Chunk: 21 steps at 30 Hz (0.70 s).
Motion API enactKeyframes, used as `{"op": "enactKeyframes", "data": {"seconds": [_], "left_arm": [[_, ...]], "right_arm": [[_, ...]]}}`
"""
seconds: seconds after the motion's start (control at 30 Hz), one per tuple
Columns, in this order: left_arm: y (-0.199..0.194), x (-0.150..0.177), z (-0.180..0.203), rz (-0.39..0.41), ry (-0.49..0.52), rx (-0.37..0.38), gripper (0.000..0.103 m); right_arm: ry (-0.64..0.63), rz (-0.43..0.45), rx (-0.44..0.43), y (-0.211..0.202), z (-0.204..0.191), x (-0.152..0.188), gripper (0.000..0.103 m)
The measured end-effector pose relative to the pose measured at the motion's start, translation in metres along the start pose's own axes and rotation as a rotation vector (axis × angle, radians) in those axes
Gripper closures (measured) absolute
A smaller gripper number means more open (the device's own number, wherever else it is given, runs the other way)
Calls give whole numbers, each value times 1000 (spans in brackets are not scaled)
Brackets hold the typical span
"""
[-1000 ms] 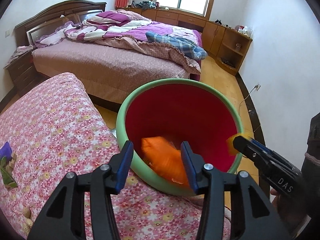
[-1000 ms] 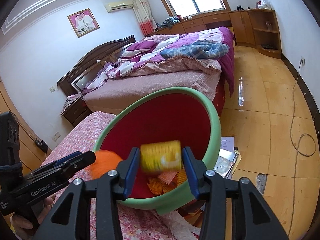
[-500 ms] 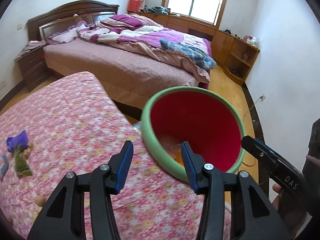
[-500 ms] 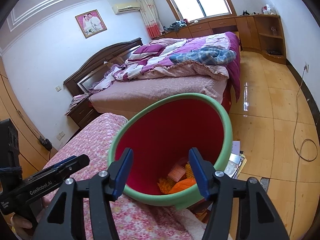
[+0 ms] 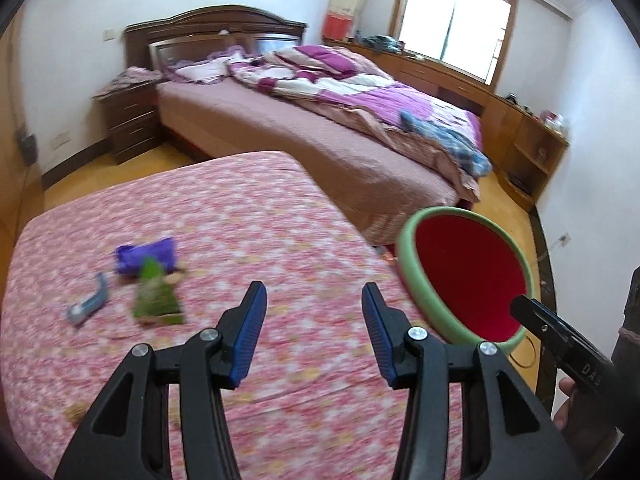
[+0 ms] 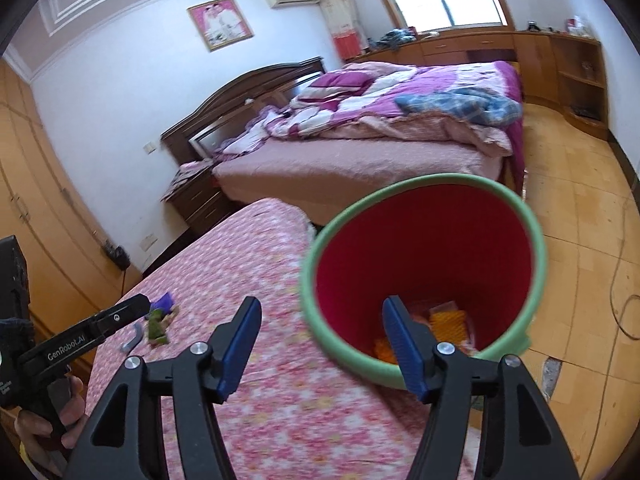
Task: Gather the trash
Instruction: 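Move both open tools back toward the blue plastic piece and green packet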
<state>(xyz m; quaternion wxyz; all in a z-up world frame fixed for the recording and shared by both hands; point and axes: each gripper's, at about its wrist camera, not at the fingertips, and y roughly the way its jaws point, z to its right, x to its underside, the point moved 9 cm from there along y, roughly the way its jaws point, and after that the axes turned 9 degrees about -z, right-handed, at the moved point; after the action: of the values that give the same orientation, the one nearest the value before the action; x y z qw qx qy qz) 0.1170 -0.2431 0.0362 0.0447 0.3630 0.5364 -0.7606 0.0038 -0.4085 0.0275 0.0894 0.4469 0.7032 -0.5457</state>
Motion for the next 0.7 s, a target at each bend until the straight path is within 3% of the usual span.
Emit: {"op": "enactKeyframes", "data": {"seconds": [0.37, 0.7], "left_arm": [[-34, 1, -108, 32, -98, -138, 53], [-41, 6, -208, 21, -206, -225, 53]], "right_arm": [[-95, -54, -65, 22, -75, 3, 36], [-142, -91, -83, 49, -124, 0, 34]]}}
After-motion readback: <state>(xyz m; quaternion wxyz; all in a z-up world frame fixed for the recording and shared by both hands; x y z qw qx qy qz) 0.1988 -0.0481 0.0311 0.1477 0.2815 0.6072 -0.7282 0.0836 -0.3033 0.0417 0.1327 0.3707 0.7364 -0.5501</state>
